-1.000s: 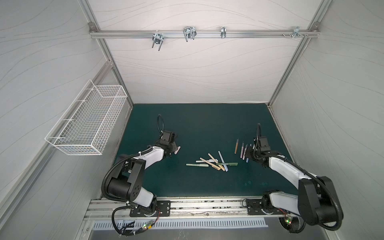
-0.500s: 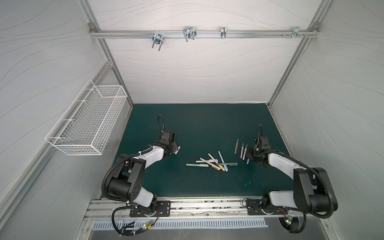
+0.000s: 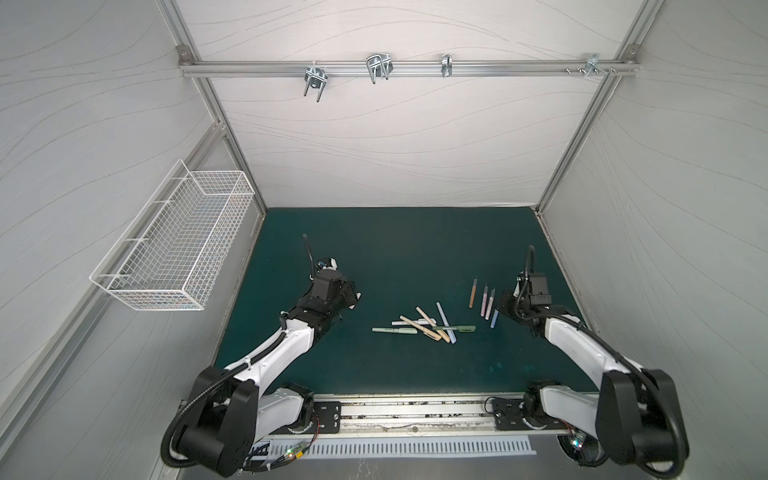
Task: Open the pen caps
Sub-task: 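Open both grippers and lift them away from the placed cap and pen, then grasp the white pen in the pile with right while left moves toward centre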
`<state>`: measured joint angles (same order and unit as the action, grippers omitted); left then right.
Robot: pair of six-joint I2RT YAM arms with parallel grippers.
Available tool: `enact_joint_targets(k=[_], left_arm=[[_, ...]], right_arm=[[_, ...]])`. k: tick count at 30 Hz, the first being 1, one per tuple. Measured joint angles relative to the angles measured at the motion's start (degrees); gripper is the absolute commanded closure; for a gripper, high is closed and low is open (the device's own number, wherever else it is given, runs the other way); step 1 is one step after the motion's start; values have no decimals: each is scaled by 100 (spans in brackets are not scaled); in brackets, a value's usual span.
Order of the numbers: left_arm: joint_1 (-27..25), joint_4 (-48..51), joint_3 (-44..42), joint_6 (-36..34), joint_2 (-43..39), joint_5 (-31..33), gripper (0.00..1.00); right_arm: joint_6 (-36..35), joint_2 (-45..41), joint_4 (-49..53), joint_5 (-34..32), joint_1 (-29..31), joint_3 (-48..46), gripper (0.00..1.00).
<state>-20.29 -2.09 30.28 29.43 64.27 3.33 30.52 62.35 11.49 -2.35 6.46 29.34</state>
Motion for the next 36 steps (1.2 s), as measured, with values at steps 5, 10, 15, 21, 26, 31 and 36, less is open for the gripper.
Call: enact_joint_targets(k=[5, 10, 15, 21, 26, 31, 36], left_arm=[[-623, -179, -11, -79, -455, -350, 50], [-774, -289, -11, 7, -533, -907, 51], [-1102, -302, -11, 282, -680, -1075, 51], [-1600, 76, 155, 527, -654, -732, 49], [-1598, 188, 155, 354, -765, -509, 49], [-1600, 310, 57, 52, -1023, -470, 50], [-1600, 142, -175, -101, -1064, -485, 51]], right_arm=[[-173, -1174, -101, 310, 0, -326, 63], [-476, -1928, -258, 767, 339, -468, 62], [-957, -2371, -518, 911, 1270, -496, 60], [-1462, -2271, -800, 909, 2068, -496, 60], [-1646, -1781, -846, 920, 2391, -437, 58], [-1843, -1329, -866, 1078, 2660, -286, 60], [-2015, -846, -870, 1239, 2962, 11, 61]])
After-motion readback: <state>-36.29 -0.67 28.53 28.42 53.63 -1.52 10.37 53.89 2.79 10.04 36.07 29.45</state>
